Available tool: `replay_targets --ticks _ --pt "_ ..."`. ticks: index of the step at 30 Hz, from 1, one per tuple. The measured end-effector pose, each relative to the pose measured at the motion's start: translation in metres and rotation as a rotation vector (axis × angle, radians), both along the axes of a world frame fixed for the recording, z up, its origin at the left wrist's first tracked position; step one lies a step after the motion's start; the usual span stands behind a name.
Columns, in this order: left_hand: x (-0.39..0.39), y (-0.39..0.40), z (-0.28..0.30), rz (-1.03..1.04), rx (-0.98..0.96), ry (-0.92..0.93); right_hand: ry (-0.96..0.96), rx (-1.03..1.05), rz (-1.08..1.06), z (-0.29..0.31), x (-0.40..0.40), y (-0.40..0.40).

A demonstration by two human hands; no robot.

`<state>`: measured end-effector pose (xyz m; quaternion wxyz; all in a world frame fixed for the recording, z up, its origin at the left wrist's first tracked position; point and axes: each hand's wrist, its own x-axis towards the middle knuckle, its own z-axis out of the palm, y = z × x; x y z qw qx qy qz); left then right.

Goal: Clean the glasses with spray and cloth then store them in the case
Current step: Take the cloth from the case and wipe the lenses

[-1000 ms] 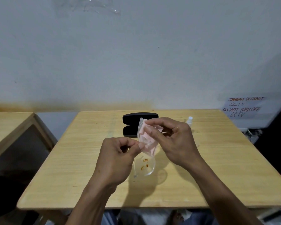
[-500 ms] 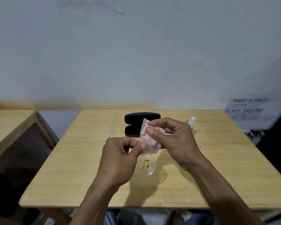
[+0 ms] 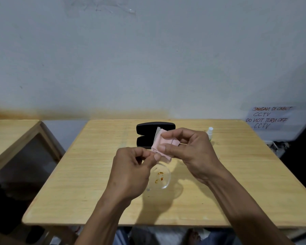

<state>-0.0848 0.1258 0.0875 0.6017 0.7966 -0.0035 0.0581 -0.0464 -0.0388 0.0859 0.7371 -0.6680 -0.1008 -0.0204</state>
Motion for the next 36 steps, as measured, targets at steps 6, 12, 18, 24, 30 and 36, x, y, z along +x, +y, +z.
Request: replay_targets --ticks 6,12,18,24,30,36 --pt "0.001 -0.001 0.001 -0.072 -0.004 0.025 -0.039 0.018 -0.012 0.004 0.001 -0.005" --pt "0.003 0.003 0.004 -0.116 0.006 0.038 -0.046 0.022 -0.027 0.003 0.001 -0.002" --pt "0.003 0.004 0.003 -0.066 -0.023 0.059 0.002 -0.123 0.033 0.006 0.001 -0.010" --pt "0.002 -0.003 0.002 -0.053 0.224 -0.024 -0.021 -0.080 -0.046 0.007 0.000 -0.002" --pt "0.004 -0.005 0.002 0.002 0.203 -0.068 -0.035 0.027 -0.179 0.007 0.005 0.009" --pt "0.008 0.000 0.000 0.049 0.092 -0.060 -0.037 0.011 -0.143 -0.001 -0.002 -0.001"
